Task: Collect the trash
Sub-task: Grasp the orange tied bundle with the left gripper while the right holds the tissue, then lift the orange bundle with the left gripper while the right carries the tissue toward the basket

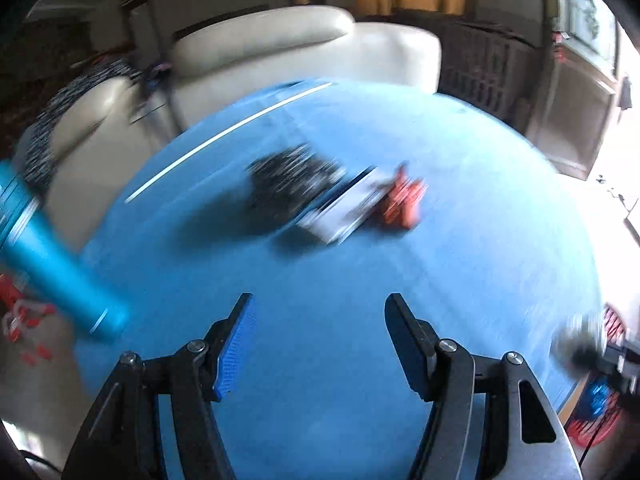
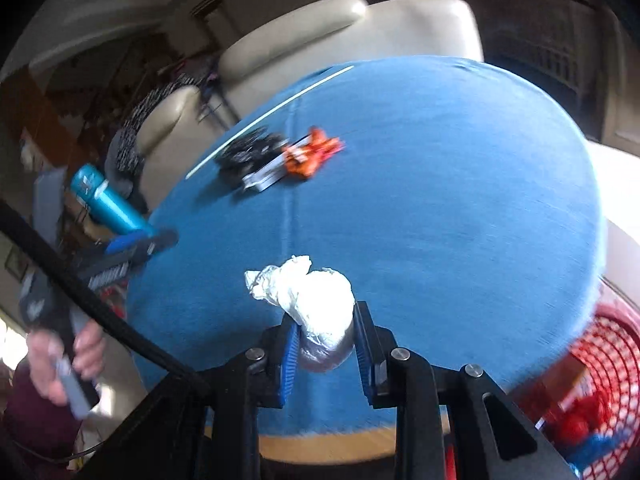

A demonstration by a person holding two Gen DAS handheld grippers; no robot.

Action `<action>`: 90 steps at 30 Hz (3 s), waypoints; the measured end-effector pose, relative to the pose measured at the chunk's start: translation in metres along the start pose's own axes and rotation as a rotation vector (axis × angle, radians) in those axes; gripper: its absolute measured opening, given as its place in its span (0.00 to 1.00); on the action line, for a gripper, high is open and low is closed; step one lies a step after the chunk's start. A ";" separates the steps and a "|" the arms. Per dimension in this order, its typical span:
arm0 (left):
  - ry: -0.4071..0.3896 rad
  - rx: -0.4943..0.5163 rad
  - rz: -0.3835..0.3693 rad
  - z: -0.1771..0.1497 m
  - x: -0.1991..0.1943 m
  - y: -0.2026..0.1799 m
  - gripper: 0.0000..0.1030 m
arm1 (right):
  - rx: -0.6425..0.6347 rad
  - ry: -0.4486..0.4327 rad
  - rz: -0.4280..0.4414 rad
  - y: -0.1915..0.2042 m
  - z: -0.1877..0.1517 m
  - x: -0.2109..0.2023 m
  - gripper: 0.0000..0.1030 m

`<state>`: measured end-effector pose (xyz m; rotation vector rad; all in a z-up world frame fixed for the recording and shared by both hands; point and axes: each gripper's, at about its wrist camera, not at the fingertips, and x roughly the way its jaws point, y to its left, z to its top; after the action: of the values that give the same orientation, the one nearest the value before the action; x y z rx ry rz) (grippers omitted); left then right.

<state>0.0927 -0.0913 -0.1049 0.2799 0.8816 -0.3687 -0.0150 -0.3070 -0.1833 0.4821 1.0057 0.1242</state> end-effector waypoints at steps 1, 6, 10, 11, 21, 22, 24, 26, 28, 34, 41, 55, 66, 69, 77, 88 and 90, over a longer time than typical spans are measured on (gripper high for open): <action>-0.001 0.009 -0.027 0.014 0.010 -0.009 0.65 | 0.020 -0.011 -0.003 -0.008 0.000 -0.006 0.27; 0.054 0.031 -0.077 0.059 0.066 -0.038 0.65 | 0.091 -0.056 -0.002 -0.035 -0.001 -0.025 0.27; 0.116 0.022 -0.056 0.073 0.104 -0.049 0.65 | 0.131 -0.080 0.005 -0.053 -0.003 -0.034 0.27; 0.125 0.015 -0.056 0.076 0.111 -0.051 0.65 | 0.139 -0.084 0.005 -0.057 -0.004 -0.035 0.27; 0.136 0.038 -0.046 0.076 0.133 -0.064 0.49 | 0.213 -0.102 0.034 -0.084 -0.002 -0.037 0.27; 0.133 0.041 -0.050 0.076 0.133 -0.064 0.43 | 0.212 -0.101 0.036 -0.083 -0.002 -0.036 0.27; 0.130 0.039 -0.066 0.076 0.131 -0.064 0.31 | 0.208 -0.100 0.037 -0.082 -0.001 -0.035 0.27; 0.135 0.033 -0.087 0.076 0.132 -0.065 0.29 | 0.207 -0.097 0.040 -0.082 -0.001 -0.035 0.27; 0.139 0.027 -0.113 0.074 0.132 -0.065 0.24 | 0.205 -0.096 0.038 -0.081 -0.001 -0.033 0.27; 0.131 0.048 -0.138 0.068 0.128 -0.074 0.26 | 0.197 -0.091 0.022 -0.077 0.004 -0.033 0.27; 0.136 0.087 -0.105 0.073 0.147 -0.088 0.42 | 0.220 -0.130 0.002 -0.086 0.007 -0.041 0.27; 0.056 0.167 -0.085 0.066 0.121 -0.110 0.27 | 0.268 -0.165 -0.021 -0.109 -0.005 -0.059 0.27; -0.041 0.205 -0.142 0.034 0.039 -0.109 0.27 | 0.248 -0.159 -0.009 -0.099 -0.007 -0.058 0.27; -0.075 0.210 -0.139 0.025 0.017 -0.107 0.27 | 0.225 -0.157 -0.007 -0.089 -0.006 -0.056 0.27; -0.118 0.152 -0.137 0.012 -0.025 -0.090 0.27 | 0.170 -0.160 0.000 -0.065 -0.001 -0.058 0.27; -0.169 0.129 -0.127 -0.001 -0.061 -0.071 0.27 | 0.095 -0.161 0.003 -0.032 0.000 -0.062 0.27; -0.181 0.129 -0.118 -0.002 -0.065 -0.070 0.27 | 0.085 -0.163 0.002 -0.028 0.000 -0.062 0.27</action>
<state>0.0237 -0.1402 -0.0605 0.3088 0.6991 -0.5534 -0.0516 -0.3513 -0.1468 0.5615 0.8531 0.0436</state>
